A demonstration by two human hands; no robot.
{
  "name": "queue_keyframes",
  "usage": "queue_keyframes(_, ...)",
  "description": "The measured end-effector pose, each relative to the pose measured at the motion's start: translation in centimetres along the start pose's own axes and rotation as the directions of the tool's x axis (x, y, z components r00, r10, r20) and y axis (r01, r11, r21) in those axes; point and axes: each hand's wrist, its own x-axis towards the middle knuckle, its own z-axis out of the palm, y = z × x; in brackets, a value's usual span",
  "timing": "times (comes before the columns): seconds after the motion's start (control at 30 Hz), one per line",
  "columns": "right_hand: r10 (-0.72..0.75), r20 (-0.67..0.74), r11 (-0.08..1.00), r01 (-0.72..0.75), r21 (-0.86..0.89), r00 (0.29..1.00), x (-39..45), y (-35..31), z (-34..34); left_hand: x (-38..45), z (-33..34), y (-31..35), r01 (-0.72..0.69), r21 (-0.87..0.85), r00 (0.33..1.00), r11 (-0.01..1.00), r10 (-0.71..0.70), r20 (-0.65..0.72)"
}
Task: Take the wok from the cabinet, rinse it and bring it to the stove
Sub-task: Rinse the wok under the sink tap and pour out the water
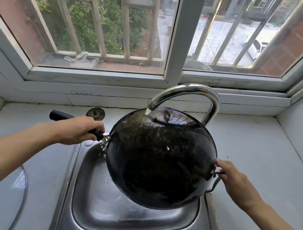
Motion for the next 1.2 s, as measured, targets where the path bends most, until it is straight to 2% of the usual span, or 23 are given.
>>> queue_keyframes(0.17, 0.029, -0.003, 1.000, -0.029, -0.009, 1.000, -0.7, 0.3, -1.0, 1.1, 0.1, 1.0, -0.016, 0.011, 1.000, 1.000, 0.015, 0.003)
queue_keyframes(0.4, -0.015, 0.021, 0.999, 0.016, -0.039, 1.000, -0.3, -0.3, -2.2, 0.5, 1.1, 0.6, -0.018, -0.018, 1.000, 1.000, 0.018, -0.015)
queue_keyframes(0.73, -0.141, 0.101, 0.986, 0.149, -0.072, 0.985, 4.7, -2.3, -0.8, -5.4, 2.1, -2.5, 0.044, -0.063, 0.998, 0.997, -0.046, -0.044)
queue_keyframes(0.9, -0.205, 0.097, 0.976, 0.211, -0.053, 0.974, 7.1, -4.6, 0.1, -8.9, 1.9, -3.6, 0.086, -0.089, 0.995, 0.992, -0.091, -0.051)
queue_keyframes(1.2, -0.252, 0.129, 0.967, 0.254, 0.005, 0.959, 10.8, -7.7, 1.8, -13.6, 2.2, -5.7, 0.153, -0.135, 0.982, 0.979, -0.165, -0.088)
